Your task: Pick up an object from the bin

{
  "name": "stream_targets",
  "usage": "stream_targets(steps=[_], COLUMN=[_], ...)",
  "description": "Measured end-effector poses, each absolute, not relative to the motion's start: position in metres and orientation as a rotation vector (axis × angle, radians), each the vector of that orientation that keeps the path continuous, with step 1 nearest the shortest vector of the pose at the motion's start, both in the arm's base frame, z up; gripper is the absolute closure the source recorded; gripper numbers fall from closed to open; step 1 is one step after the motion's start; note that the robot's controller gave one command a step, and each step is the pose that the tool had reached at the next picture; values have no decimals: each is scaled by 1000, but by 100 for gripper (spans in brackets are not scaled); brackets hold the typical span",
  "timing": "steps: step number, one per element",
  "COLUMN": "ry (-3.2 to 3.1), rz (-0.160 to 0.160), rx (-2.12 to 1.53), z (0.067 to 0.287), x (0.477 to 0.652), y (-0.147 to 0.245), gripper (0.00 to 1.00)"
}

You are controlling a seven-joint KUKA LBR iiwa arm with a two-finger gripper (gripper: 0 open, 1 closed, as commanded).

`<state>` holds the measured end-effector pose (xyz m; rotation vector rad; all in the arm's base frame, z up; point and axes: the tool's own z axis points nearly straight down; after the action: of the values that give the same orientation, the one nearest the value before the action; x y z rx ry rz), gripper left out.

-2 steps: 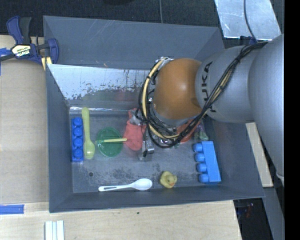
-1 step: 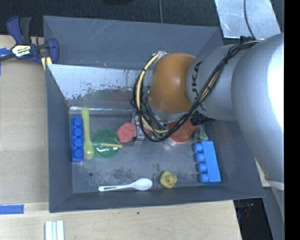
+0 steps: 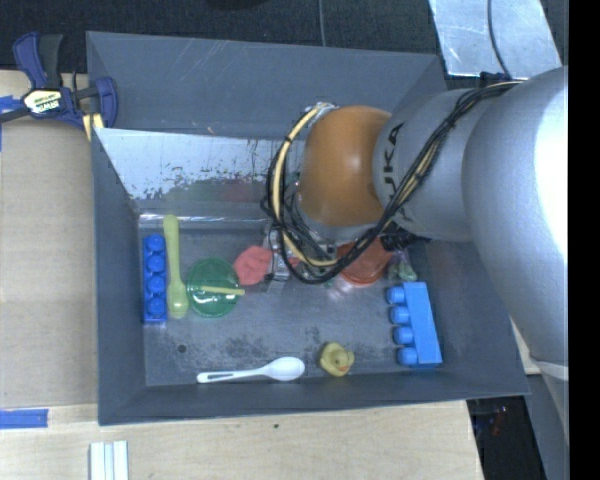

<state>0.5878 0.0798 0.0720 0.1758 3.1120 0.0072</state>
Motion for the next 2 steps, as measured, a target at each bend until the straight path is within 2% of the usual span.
stream_targets(steps=[1,2], ry=[3119,3113], rz=[3,6], rx=[192,146], z=[80,129], x=[584,585], y=[81,83], gripper=[100,100])
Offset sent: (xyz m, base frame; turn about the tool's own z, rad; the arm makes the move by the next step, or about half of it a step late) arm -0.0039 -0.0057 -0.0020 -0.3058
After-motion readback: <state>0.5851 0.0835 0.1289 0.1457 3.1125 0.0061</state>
